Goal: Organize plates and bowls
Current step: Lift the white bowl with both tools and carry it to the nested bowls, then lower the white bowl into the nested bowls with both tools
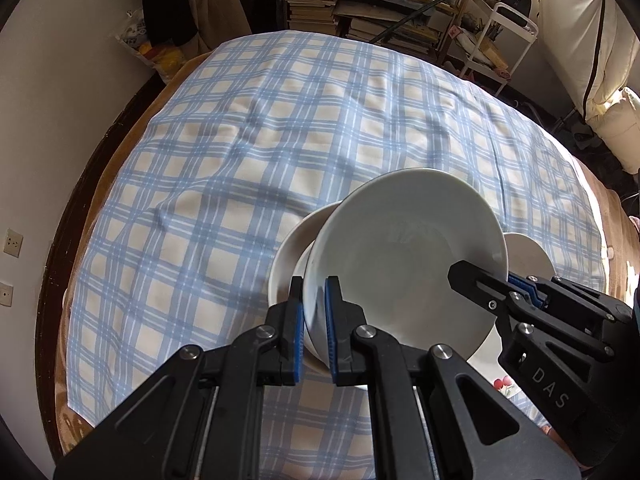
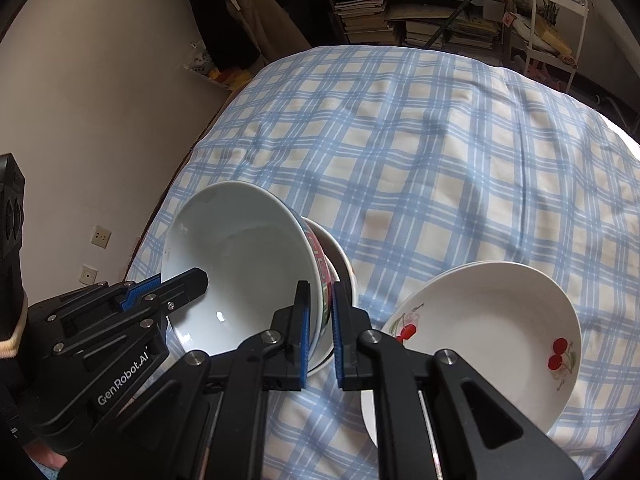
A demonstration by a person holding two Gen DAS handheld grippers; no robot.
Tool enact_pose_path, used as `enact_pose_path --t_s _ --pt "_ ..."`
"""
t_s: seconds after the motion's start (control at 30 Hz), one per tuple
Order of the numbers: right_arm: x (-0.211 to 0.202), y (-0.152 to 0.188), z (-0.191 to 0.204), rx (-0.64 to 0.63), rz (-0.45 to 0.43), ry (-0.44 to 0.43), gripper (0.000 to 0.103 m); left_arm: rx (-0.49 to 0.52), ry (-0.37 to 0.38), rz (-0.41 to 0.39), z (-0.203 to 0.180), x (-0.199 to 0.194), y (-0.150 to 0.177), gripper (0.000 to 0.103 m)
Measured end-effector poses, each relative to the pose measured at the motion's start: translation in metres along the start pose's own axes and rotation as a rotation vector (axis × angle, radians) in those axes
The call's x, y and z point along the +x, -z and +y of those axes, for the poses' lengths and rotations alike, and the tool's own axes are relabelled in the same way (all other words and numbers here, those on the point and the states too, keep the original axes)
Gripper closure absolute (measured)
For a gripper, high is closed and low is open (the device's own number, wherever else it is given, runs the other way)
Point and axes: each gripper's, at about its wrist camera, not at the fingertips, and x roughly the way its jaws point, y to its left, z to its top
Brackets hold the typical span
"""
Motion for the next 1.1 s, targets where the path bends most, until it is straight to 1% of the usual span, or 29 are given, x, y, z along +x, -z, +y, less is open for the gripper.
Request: enact_pose_path --t_s 0.1,0.27,0.4,0.47,0.57,0.6,0.73,0.93,1.1 --pt "0.004 0.005 0.002 -0.009 -0.007 -0.005 0.092 -0.014 0.014 0.004 0.005 0.004 0.006 0.094" --pt "0.007 0.011 0.005 -0.043 -0.019 0.014 0.092 -0.009 0.016 0.002 0.005 0.011 0.013 0.094" --pt "0.009 0.009 0.009 -0.074 -0.032 0.042 0.092 -0.036 0.025 -0.042 0.008 0.015 0.017 0.094" --pt "0.011 0.010 0.009 -0.068 -0.033 0.044 0.092 -0.051 0.016 -0.035 0.007 0.020 0.017 0.094" --pt "0.019 0.016 0.011 -0.080 -0.040 0.081 0.092 -0.027 -0.021 -0.035 0.005 0.025 0.018 0.094" --pt "0.022 0.018 0.011 -0.079 -0.036 0.083 0.092 -0.030 -0.023 -0.032 0.006 0.026 0.018 0.094" --pt "0.035 0.023 0.009 -0.070 -0.007 0.067 0.092 -0.064 0.014 -0.008 0.016 0.034 0.021 0.094" --pt "0.039 0.025 0.016 -0.114 -0.019 0.094 0.092 -0.063 0.011 -0.010 0.017 0.037 0.021 0.094" --pt "0.039 0.025 0.016 -0.122 -0.034 0.081 0.091 -0.057 0.019 -0.001 0.017 0.042 0.023 0.094"
